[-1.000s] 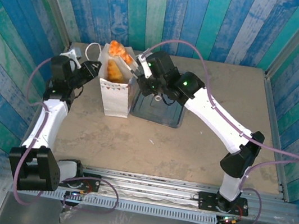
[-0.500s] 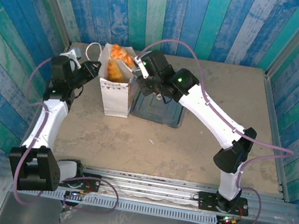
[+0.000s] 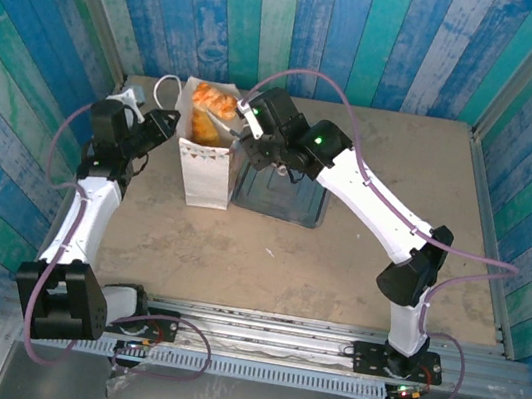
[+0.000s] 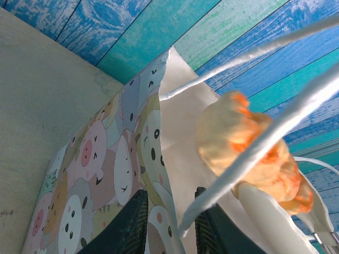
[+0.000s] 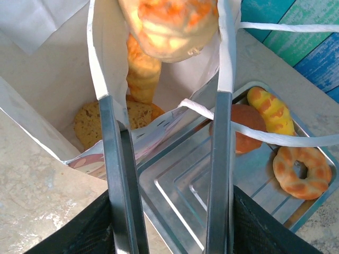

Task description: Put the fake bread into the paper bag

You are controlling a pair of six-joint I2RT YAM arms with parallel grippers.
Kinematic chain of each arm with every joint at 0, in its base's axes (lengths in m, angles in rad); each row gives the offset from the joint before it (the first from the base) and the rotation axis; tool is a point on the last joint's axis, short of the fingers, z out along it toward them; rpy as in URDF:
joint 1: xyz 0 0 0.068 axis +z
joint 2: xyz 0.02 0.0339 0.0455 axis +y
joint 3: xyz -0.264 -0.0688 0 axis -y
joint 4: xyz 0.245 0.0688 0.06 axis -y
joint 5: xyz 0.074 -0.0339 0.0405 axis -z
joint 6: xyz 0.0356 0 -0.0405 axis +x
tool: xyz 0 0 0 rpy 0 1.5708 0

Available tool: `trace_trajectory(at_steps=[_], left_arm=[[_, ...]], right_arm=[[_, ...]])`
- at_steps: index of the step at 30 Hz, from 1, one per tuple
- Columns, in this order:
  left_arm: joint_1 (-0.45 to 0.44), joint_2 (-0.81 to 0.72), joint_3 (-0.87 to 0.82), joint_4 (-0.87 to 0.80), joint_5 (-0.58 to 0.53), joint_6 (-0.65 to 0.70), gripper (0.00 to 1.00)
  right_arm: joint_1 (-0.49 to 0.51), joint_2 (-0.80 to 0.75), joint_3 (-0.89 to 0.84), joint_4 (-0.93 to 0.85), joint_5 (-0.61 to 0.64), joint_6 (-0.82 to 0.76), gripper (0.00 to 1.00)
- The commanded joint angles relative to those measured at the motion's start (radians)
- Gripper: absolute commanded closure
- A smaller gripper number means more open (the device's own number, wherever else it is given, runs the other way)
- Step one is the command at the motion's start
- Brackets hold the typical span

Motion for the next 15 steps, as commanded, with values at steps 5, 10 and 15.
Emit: trace_trajectory(at_steps=[5,10,15], left_arm=[[-0.004,-0.005,-0.01,-0.004,0.016,0.014,0.72],[-0.004,-0.006,-0.01,-0.002,0.019,0.013,0.72],[-0.004,-0.009,-0.012,0.003,0.031,0.007,0.72]], right_arm=[[0.0,-0.009,0.037,0.0,-0.004,0.005,0.45],[0.0,-0.015,0.047,0.002,-0.02,0.011,0.45],[0.0,-0.03,0.048,0.017,-0.037,0.019,0.46]])
